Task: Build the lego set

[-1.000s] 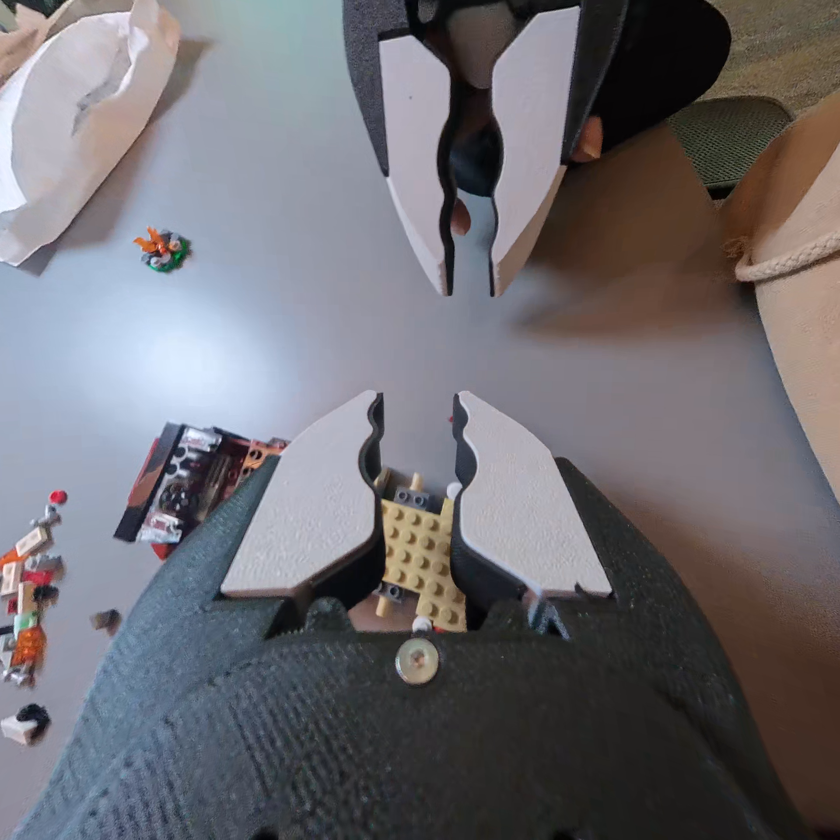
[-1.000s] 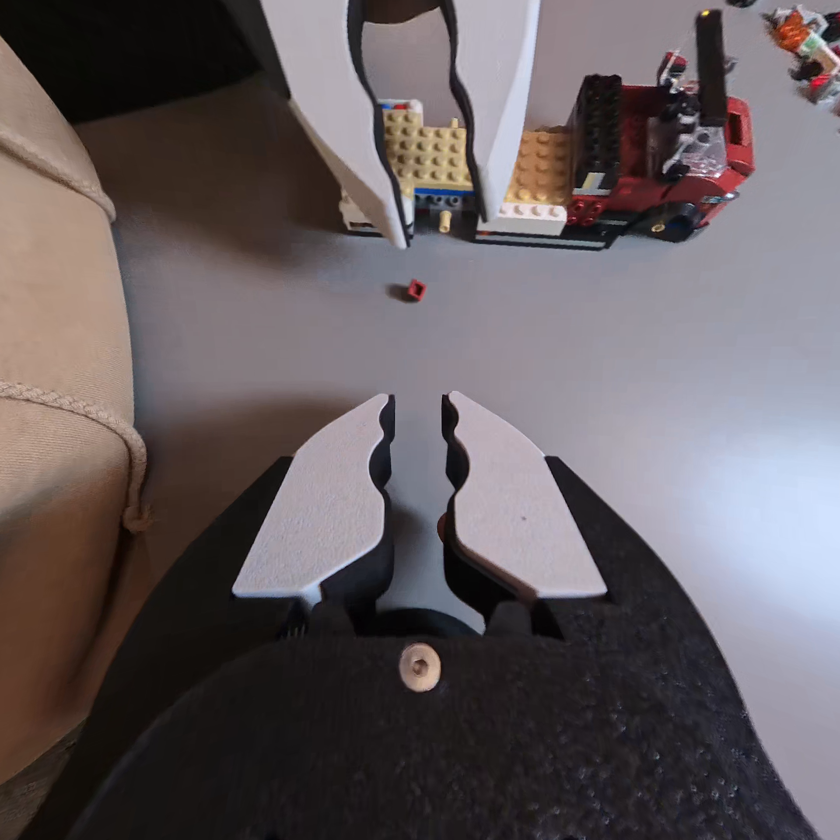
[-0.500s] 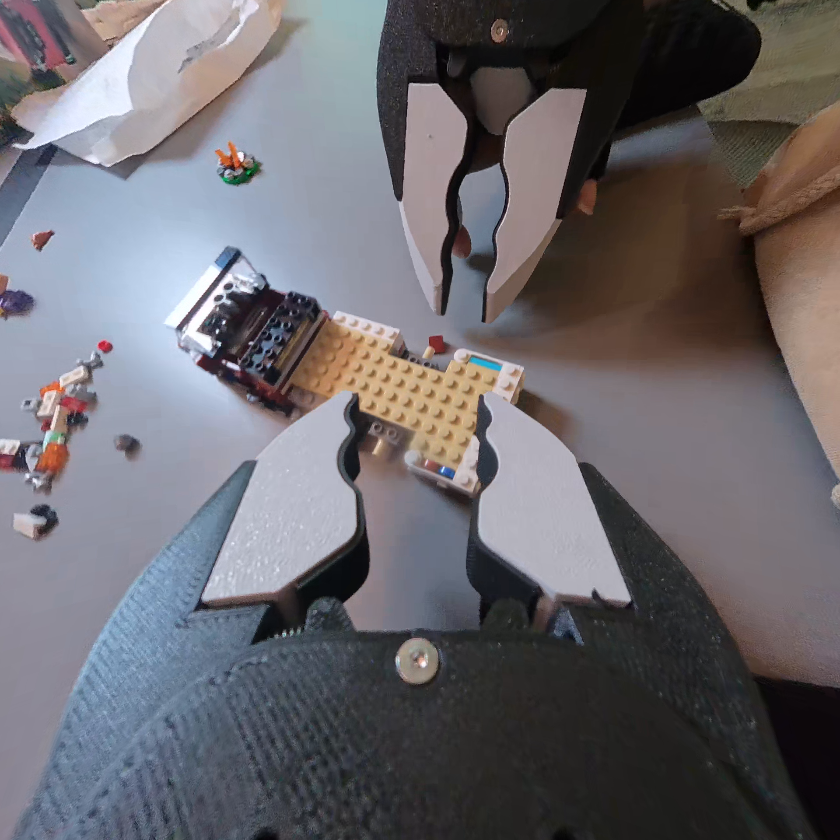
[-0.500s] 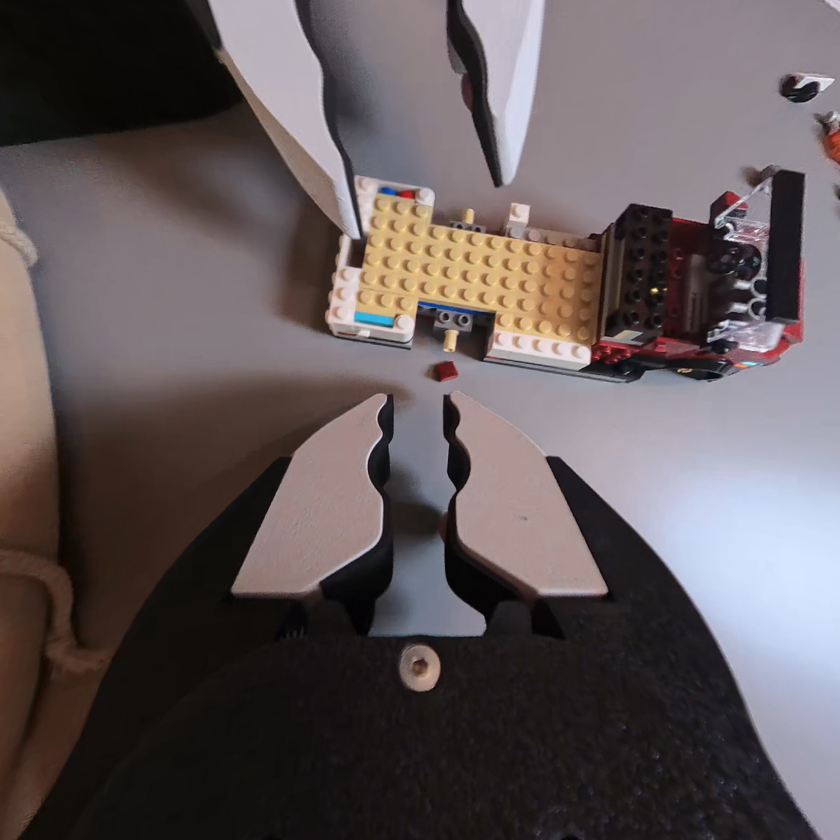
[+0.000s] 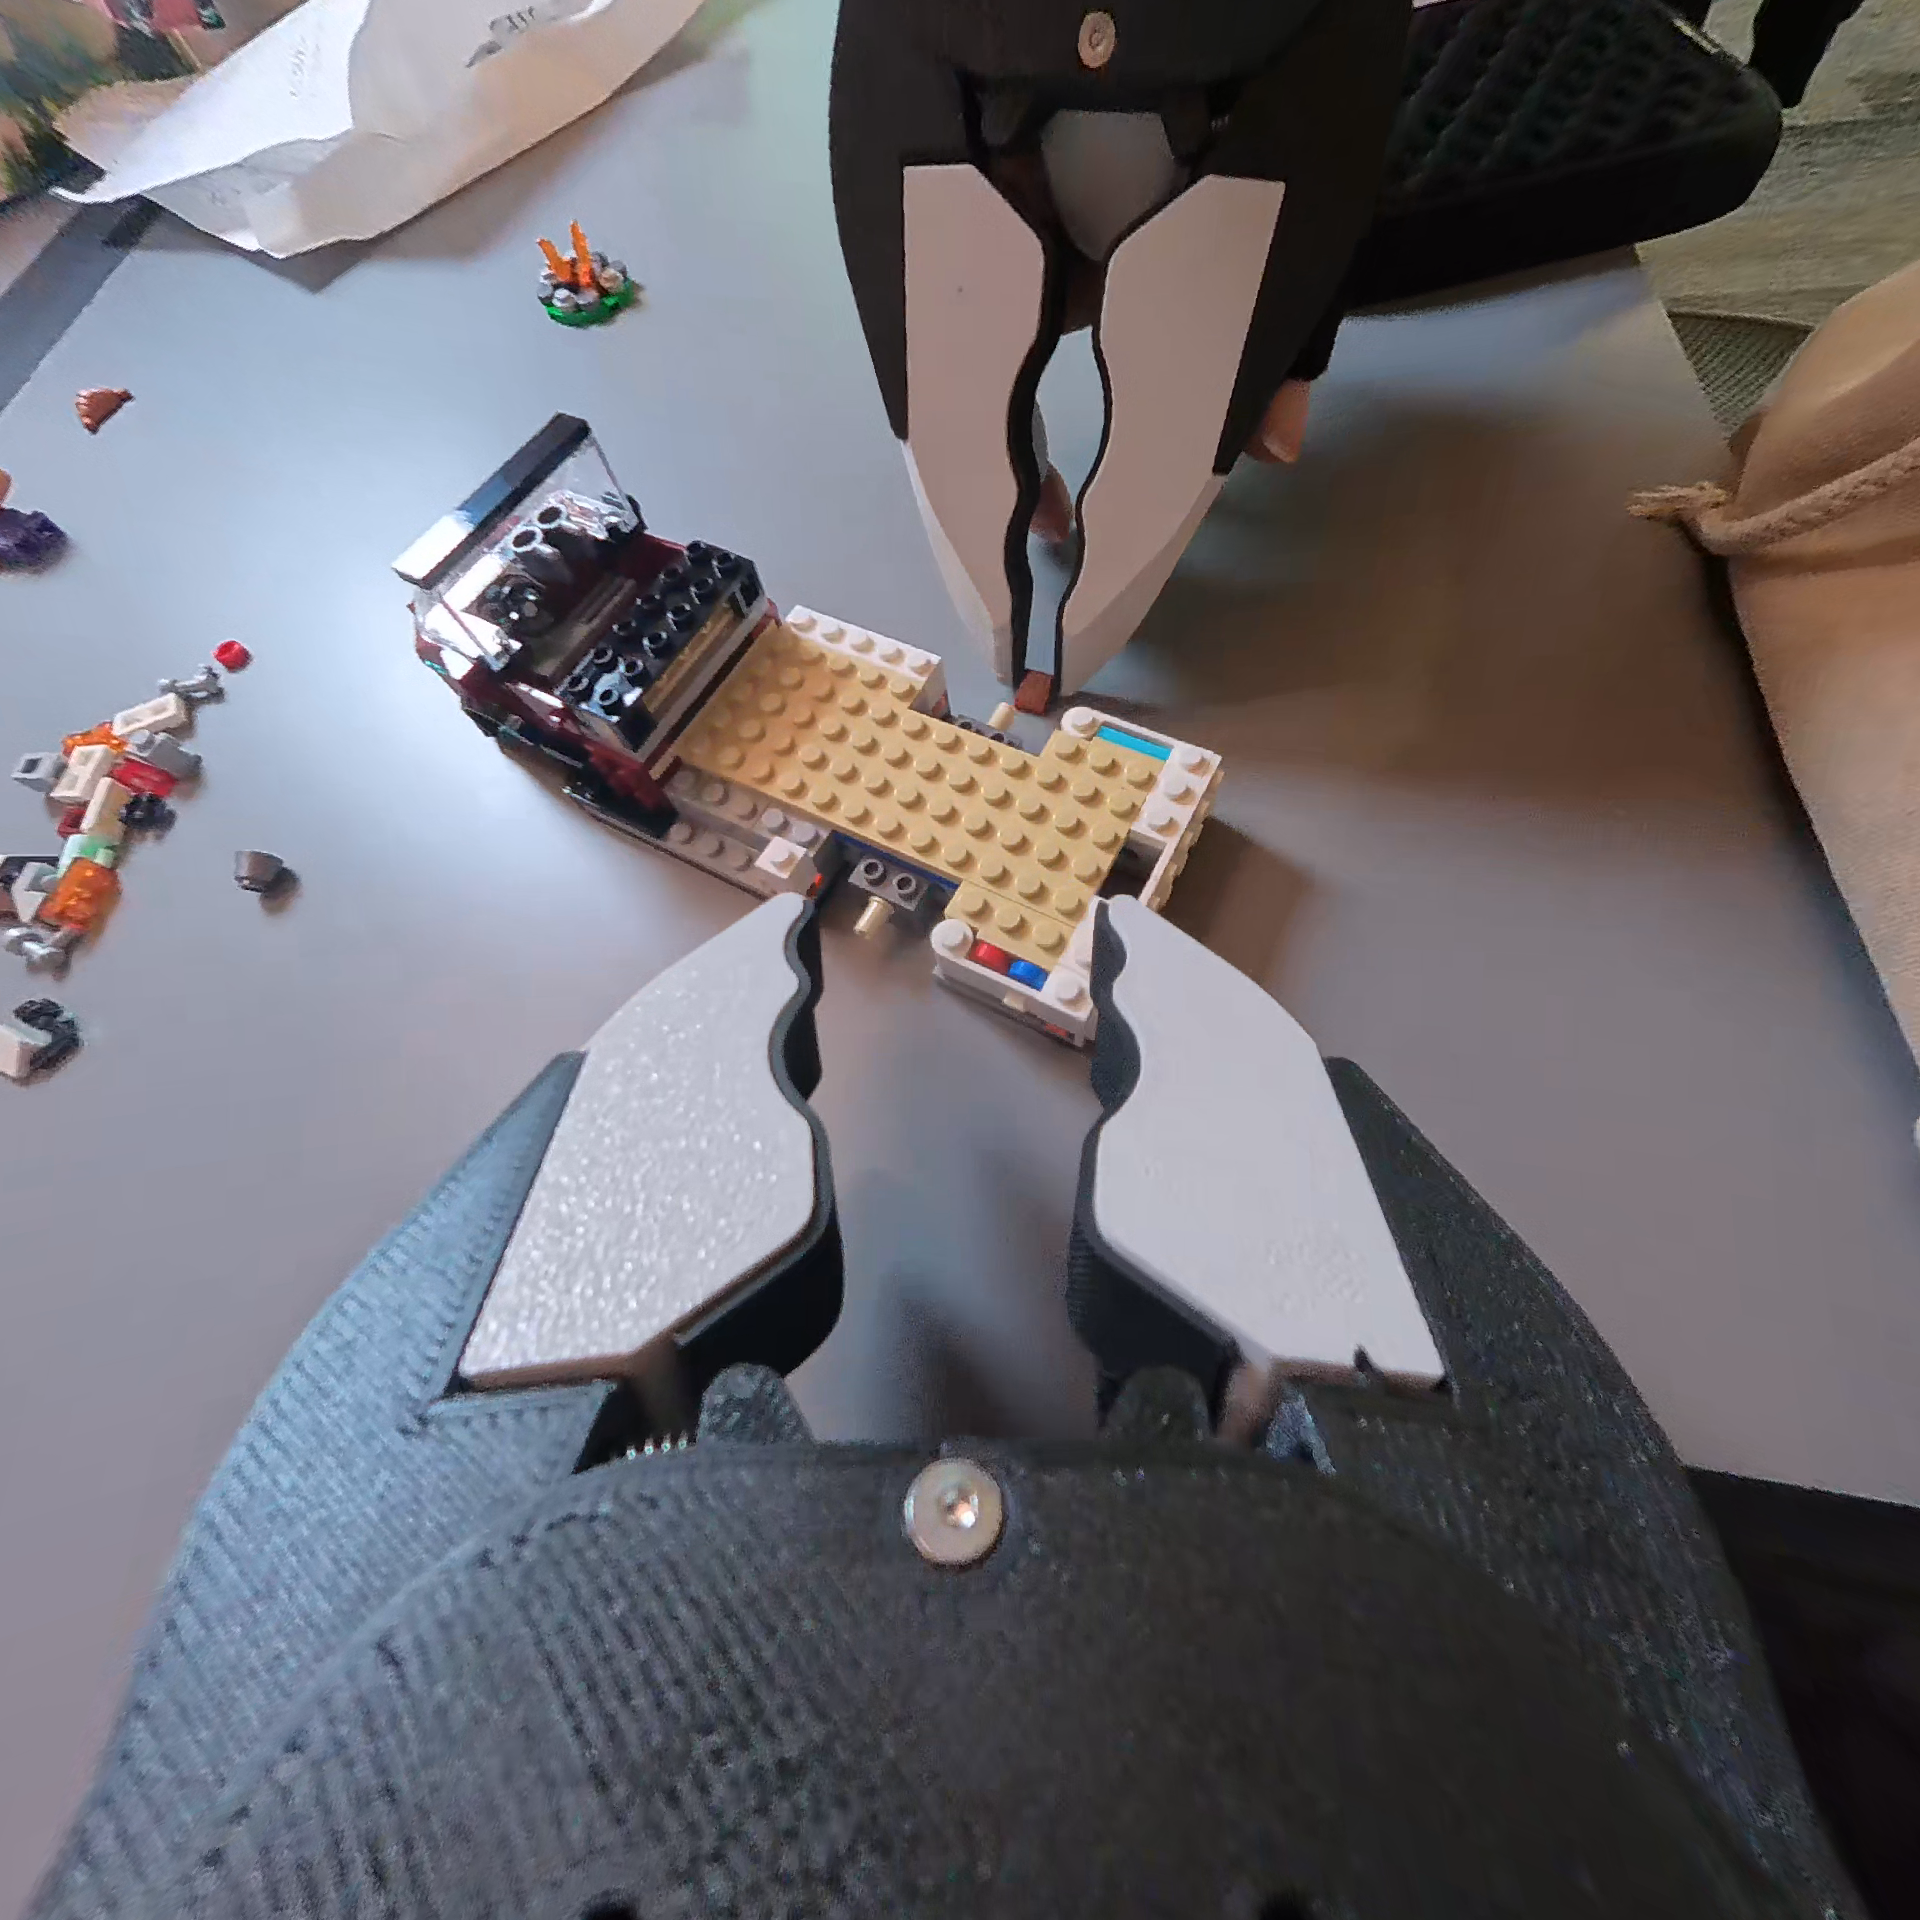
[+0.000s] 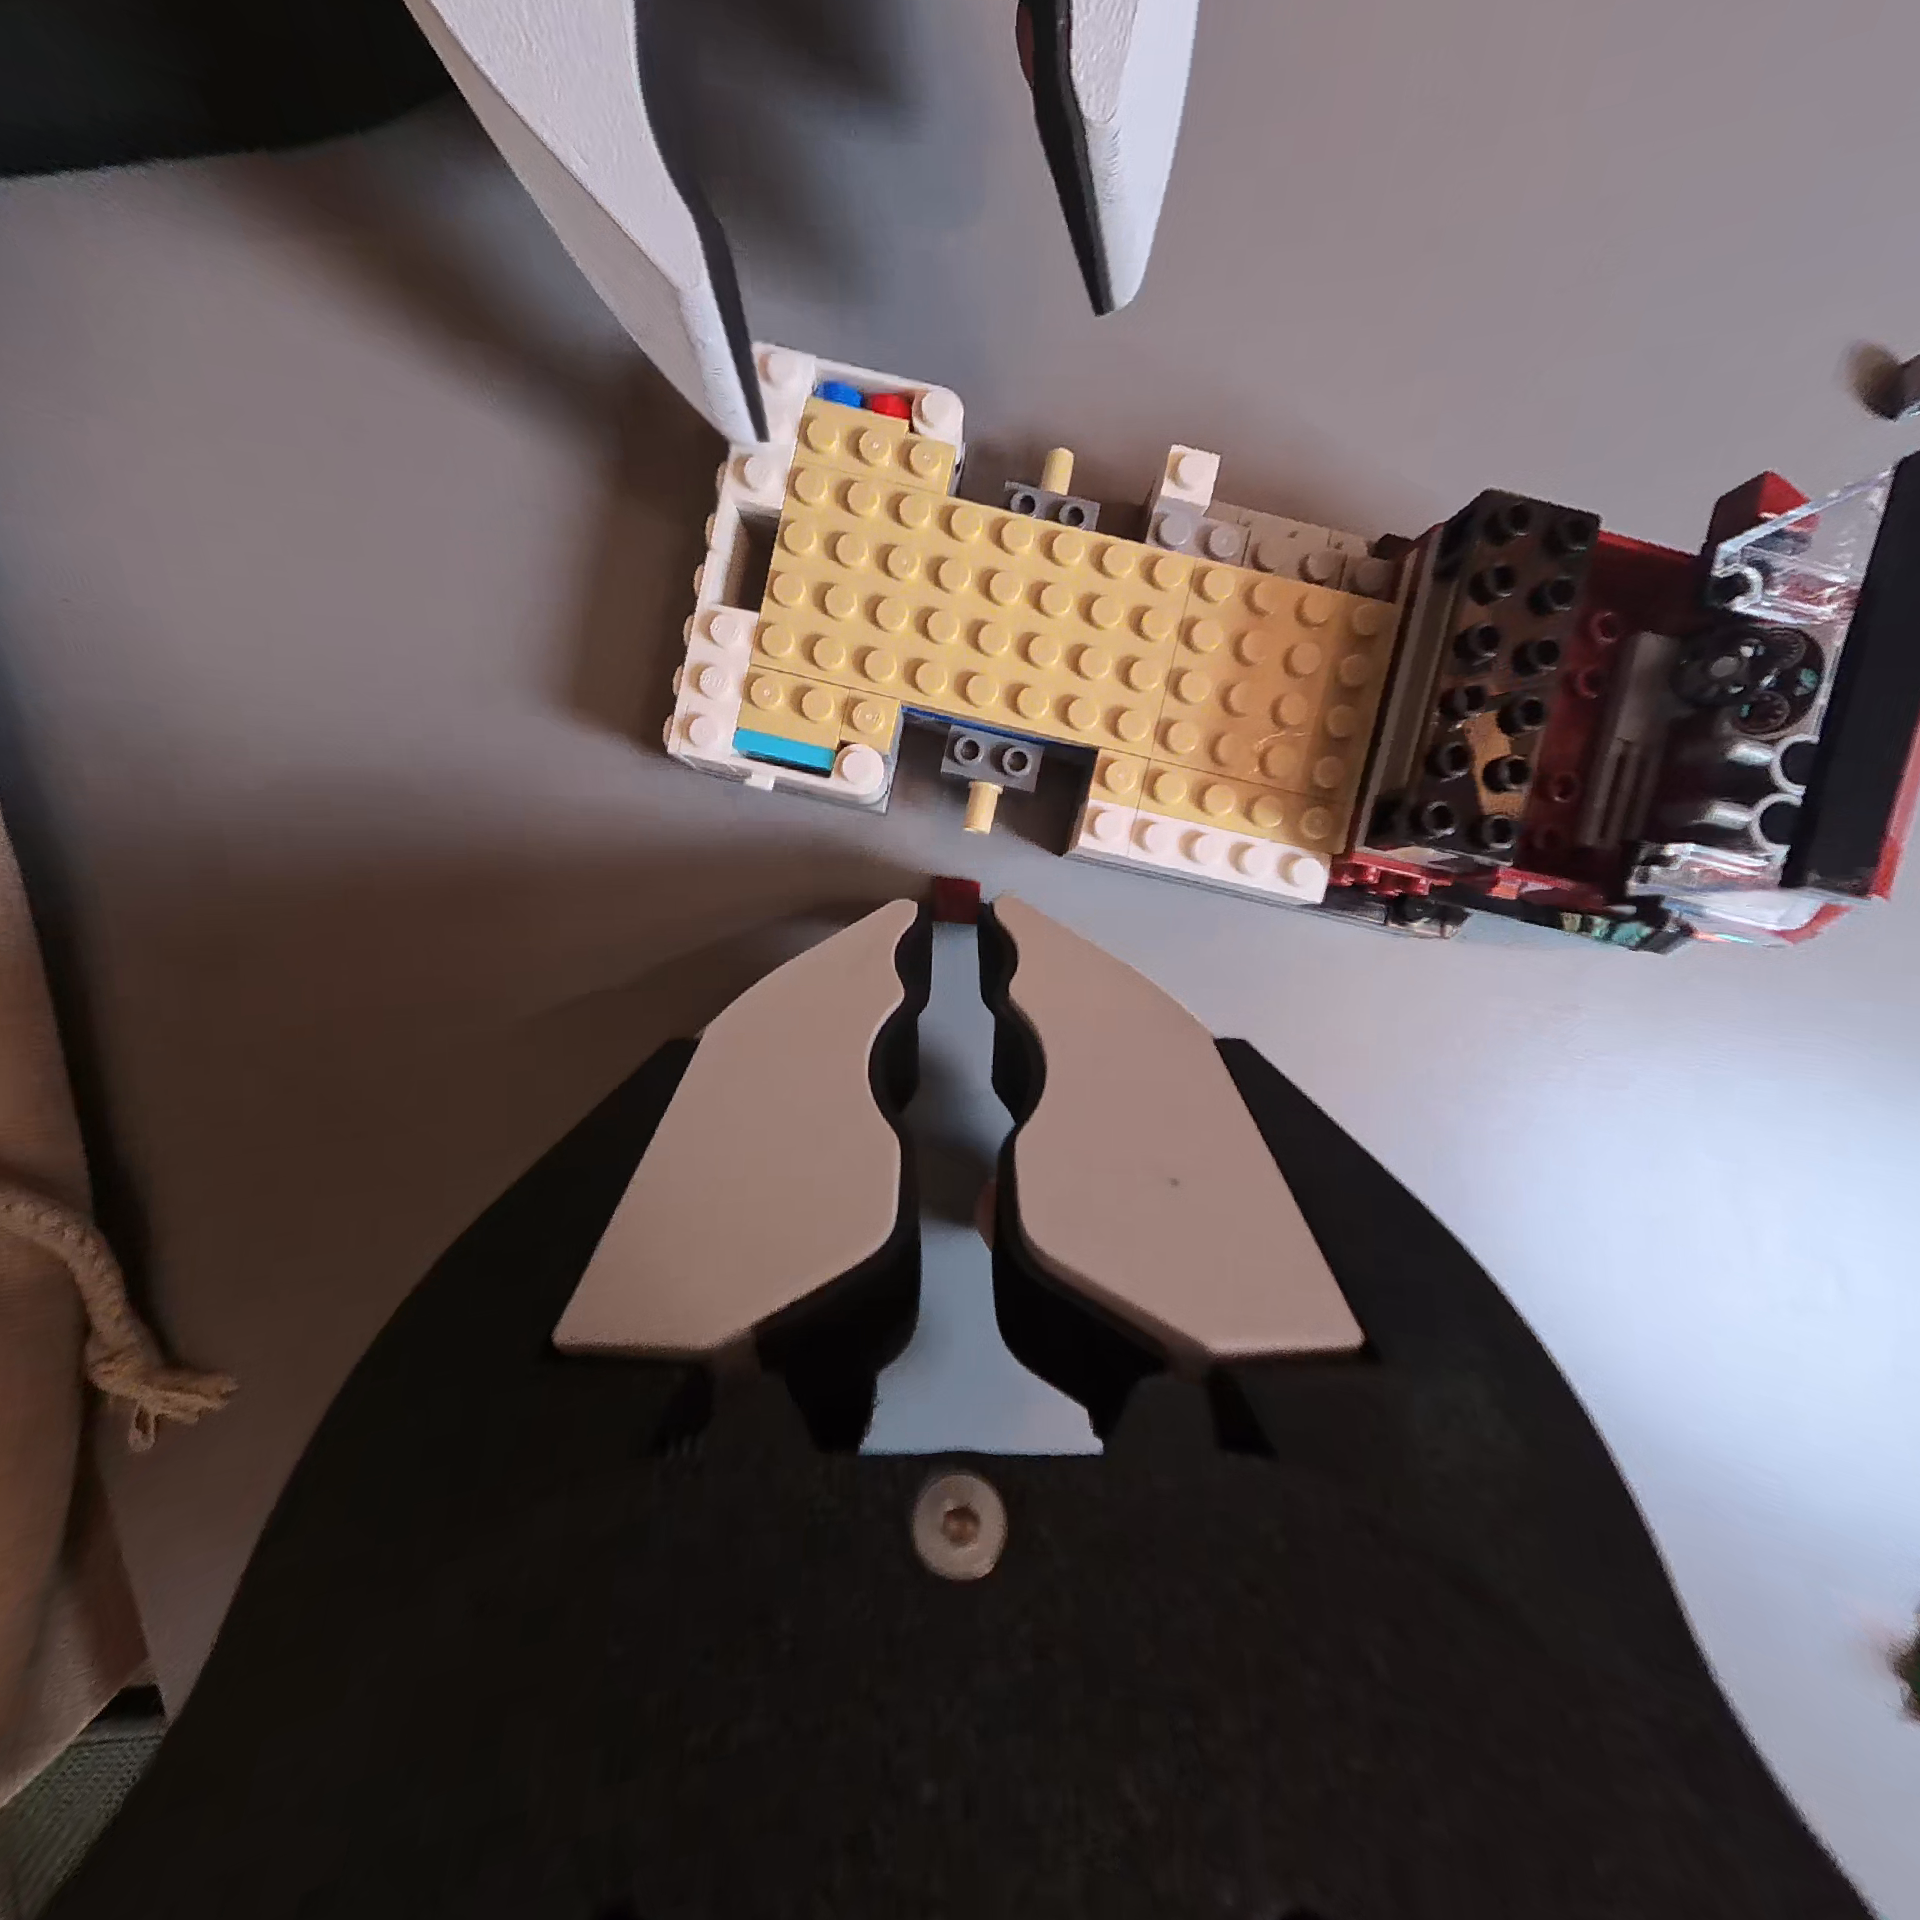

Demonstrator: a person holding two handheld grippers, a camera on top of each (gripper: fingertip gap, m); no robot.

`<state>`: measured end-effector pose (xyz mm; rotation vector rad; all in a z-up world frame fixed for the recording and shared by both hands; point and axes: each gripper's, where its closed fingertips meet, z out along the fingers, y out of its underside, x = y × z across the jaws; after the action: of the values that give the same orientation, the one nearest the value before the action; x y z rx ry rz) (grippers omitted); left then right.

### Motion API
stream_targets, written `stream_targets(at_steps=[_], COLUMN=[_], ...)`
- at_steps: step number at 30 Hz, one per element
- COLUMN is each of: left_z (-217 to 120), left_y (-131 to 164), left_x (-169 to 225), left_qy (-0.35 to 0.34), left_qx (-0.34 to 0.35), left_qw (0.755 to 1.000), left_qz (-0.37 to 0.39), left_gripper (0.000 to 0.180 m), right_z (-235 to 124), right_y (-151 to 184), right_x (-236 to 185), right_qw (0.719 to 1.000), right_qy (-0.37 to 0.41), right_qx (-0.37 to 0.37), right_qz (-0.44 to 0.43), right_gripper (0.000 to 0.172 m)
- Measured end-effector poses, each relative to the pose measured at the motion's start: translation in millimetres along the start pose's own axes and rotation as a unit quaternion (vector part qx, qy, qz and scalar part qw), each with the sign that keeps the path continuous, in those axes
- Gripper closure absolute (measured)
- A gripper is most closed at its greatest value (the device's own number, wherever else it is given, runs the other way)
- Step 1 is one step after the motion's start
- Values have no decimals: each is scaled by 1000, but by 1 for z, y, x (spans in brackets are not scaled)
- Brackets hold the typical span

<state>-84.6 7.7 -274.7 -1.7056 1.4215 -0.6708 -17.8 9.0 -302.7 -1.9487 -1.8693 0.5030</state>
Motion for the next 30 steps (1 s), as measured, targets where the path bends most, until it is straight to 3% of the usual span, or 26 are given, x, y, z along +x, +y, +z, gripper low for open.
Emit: stream_targets(at_steps=[7,15,19,21,23,25,27,30], left_z=[6,11,14,10,-1,-9,-5,17], left_y=[8,17,15,13,0,-16,-24,-20], left_x=[11,18,23,42,46,24,-15,-55], left_qy=[29,39,31,88,138,146,101,41], left_qx=[-29,-56,-66,-64,-26,25,54,29], left_qw=[999,998,997,994,990,982,976,982], left_qz=[-4,1,16,19,-30,-120,-184,-181], left_gripper=[126,128,138,129,129,131,127,106], right_z=[0,0,-9,-21,-35,-45,-50,-49], right_y=[0,1,4,4,6,9,13,16], right_x=[1,2,10,18,28,34,38,39], right_qw=[1000,999,996,991,984,978,975,972], right_qy=[-11,-32,-32,-29,-13,2,10,9], right_qx=[-13,-36,22,67,108,138,156,171], right_qz=[-7,19,77,115,140,154,160,158], right_gripper=[158,164,164,164,164,164,164,164])
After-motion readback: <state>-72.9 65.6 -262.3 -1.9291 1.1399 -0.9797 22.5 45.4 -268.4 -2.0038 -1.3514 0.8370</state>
